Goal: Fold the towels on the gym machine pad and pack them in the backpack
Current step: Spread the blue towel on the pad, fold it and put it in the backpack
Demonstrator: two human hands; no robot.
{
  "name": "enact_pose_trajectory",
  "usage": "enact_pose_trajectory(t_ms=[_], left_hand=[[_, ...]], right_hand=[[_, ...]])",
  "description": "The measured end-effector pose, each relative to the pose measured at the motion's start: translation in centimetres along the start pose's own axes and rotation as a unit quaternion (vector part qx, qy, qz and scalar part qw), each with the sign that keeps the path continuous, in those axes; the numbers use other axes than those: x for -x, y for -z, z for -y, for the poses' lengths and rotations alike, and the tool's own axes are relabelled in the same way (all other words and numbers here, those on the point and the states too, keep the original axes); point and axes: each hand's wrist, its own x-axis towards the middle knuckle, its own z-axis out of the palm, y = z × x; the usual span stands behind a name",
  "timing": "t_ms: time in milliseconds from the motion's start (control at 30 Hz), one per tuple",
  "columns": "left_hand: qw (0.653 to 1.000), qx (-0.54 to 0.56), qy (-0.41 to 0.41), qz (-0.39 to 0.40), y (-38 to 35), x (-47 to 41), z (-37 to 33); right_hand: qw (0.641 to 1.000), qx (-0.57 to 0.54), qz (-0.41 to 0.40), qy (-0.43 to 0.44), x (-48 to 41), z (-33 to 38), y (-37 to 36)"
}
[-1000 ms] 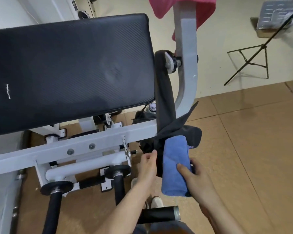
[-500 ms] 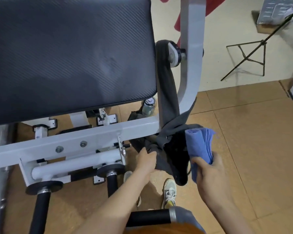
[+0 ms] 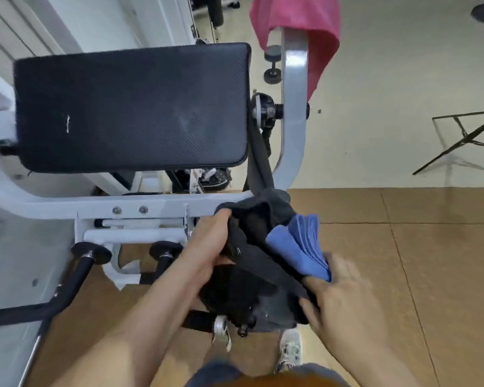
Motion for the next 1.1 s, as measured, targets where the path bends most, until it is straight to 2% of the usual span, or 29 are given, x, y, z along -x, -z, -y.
enact_pose_trajectory(t_ms=[67, 133, 167, 200, 300, 367, 400, 467, 533, 600, 633, 667, 733, 767, 833, 933, 1100], left_hand=[[0.979, -0.181, -0.067, -0.063, 0.7, -0.9, -0.4], [0.900, -0.399, -0.124, -0.125, 1.4, -1.3, -0.6], [0.884, -0.427, -0.131, -0.138, 1.6, -1.3, -0.3], [0.887, -0.427, -0.124, -0.128, 1.6, -0.8, 0.0], [0.950, -0.303, -0.066, -0.029, 0.0, 2.2, 2.8], [0.989, -0.133, 0.002, 0.066, -1.5, 3.7, 4.7], [0.995, -0.050, 0.031, 0.080, -2.0, 3.6, 5.5], [0.996, 0.044, 0.058, 0.048, -2.5, 2.6, 6.2], [0.994, 0.096, 0.057, 0.011, -3.1, 2.0, 6.4], [0.987, 0.145, 0.064, -0.023, -3.5, 2.1, 6.4], [0.981, 0.175, 0.075, -0.033, -3.7, 2.3, 6.2], [0.972, 0.214, 0.089, -0.028, -3.9, 2.8, 5.9], [0.953, 0.285, 0.105, 0.008, -4.2, 4.1, 4.9], [0.947, 0.303, 0.104, 0.030, -4.3, 4.9, 4.1], [0.942, 0.314, 0.083, 0.080, -4.0, 5.7, 3.0], [0.946, 0.282, 0.071, 0.146, -3.0, 6.5, 2.5], [0.964, 0.210, 0.080, 0.141, -1.9, 6.8, 2.5]], right_hand=[[0.999, 0.000, -0.023, 0.046, 0.4, 0.8, 1.0], [0.995, -0.007, -0.055, 0.081, 0.5, 1.6, 0.9], [0.994, -0.013, -0.064, 0.088, 0.4, 1.7, 0.9], [0.993, -0.022, -0.074, 0.088, 0.3, 1.6, 1.0], [0.992, -0.058, -0.089, 0.065, 0.1, 1.0, 1.4], [0.991, -0.071, -0.089, 0.071, 0.1, 1.1, 1.6], [0.991, -0.072, -0.075, 0.087, 0.2, 1.1, 1.5], [0.987, -0.065, -0.044, 0.142, 0.2, 0.5, 1.2], [0.981, -0.124, 0.002, 0.151, 0.1, -1.2, 1.4], [0.960, -0.271, 0.027, 0.069, -0.7, -3.3, 2.6], [0.945, -0.328, 0.000, 0.007, -1.3, -4.4, 2.9], [0.947, -0.315, -0.049, -0.040, -2.2, -5.4, 2.8], [0.974, -0.182, -0.091, -0.098, -4.3, -6.5, 1.9], [0.981, -0.142, -0.069, -0.117, -5.2, -6.5, 1.1], [0.978, -0.153, 0.006, -0.142, -7.1, -5.8, -0.5], [0.974, -0.167, 0.077, -0.131, -9.4, -3.9, -1.9], [0.991, -0.076, 0.091, -0.066, -11.9, -0.8, -2.1]])
